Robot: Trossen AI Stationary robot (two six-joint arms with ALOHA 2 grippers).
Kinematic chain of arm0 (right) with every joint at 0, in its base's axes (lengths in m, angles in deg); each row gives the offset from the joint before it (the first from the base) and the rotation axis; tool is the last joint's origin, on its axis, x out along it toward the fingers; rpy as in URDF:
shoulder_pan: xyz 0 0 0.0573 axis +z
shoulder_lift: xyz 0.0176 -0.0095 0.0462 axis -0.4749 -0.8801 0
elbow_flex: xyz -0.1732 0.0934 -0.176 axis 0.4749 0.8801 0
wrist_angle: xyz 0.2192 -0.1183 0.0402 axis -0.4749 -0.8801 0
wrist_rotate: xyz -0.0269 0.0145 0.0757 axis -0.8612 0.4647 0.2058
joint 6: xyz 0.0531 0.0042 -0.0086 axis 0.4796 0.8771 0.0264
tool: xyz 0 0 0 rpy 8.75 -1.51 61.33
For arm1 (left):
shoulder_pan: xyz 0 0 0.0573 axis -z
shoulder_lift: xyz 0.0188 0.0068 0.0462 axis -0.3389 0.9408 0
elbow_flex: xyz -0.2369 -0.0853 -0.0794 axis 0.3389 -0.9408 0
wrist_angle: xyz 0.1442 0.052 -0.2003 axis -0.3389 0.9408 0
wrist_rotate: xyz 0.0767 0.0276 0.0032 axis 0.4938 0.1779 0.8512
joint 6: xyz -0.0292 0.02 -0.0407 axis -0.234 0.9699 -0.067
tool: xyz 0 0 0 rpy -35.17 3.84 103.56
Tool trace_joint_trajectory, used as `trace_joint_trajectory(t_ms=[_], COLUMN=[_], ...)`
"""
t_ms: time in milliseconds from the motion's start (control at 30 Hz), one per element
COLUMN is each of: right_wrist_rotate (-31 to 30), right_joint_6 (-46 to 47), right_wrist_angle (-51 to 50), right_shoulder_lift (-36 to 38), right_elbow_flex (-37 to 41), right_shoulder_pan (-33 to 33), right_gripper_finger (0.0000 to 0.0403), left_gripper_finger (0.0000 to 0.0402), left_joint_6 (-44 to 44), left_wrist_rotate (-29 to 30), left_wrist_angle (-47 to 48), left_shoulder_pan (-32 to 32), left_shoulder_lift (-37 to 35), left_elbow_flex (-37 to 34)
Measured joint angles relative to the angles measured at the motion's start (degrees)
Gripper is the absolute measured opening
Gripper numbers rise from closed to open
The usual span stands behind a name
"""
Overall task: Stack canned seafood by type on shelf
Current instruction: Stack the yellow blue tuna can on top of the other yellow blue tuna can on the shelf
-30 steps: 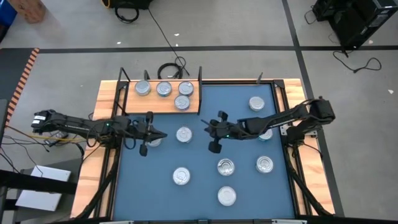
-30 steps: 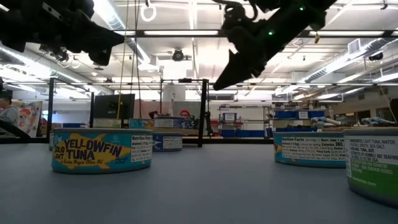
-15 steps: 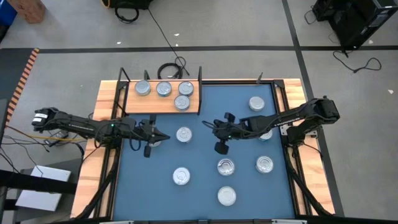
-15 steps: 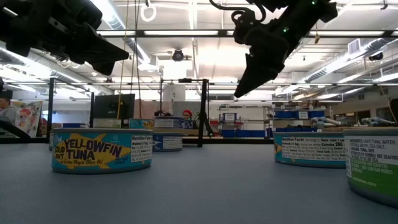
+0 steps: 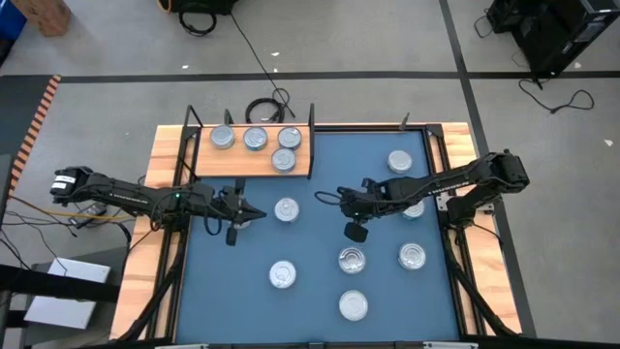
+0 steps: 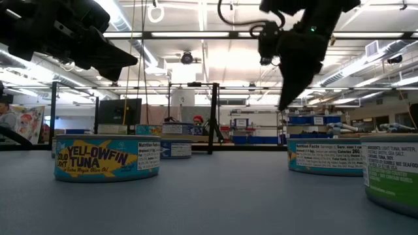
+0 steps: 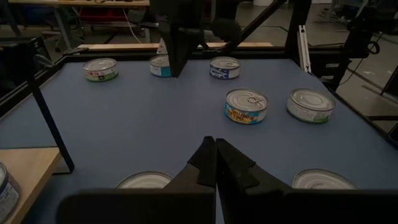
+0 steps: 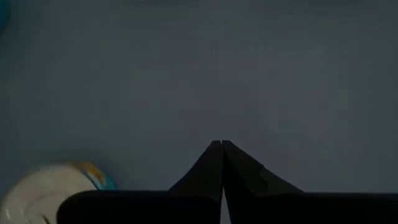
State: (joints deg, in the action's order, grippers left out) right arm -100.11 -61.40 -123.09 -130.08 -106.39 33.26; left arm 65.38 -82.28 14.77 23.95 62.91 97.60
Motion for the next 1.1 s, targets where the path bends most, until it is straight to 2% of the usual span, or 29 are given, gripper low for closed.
trace_joint_trajectory(t_ms=[133,233,333,433,600,800,1100], right_wrist_rotate=[1.0,-0.9,-1.6,1.0,3.0,3.8,4.3], right_joint_6=[6.7,12.1,15.0,16.4,16.7,19.2,19.5], right_wrist_angle=[-11.7,-22.0,-28.6,-32.5,-33.8,-32.1,-30.2], right_shoulder_lift=[0.0,0.0,0.0,0.0,0.0,0.0,0.0], right_elbow_flex=[0.0,0.0,0.0,0.0,0.6,6.0,9.3], right_shoulder_pan=[-1.1,-2.0,-3.1,-4.1,-4.5,-4.7,-3.9], right_gripper_finger=[0.0031,0.0041,0.0053,0.0068,0.0095,0.0124,0.0144], left_gripper_finger=[0.0003,0.0003,0.0003,0.0003,0.0003,0.0003,0.0003], left_joint_6=[-2.0,-2.1,-2.1,-2.1,-2.1,-2.1,-2.1], left_wrist_rotate=[-0.3,-0.5,-0.5,-0.6,-0.6,-0.6,-0.6], left_wrist_angle=[0.2,0.1,0.1,0.1,0.1,0.1,0.2], left_shoulder_pan=[0.0,0.0,0.0,0.0,0.0,0.0,0.0], left_shoulder_lift=[0.0,0.0,0.0,0.0,0.0,0.0,0.0], left_elbow_flex=[0.0,0.0,0.0,0.0,0.0,0.0,0.0])
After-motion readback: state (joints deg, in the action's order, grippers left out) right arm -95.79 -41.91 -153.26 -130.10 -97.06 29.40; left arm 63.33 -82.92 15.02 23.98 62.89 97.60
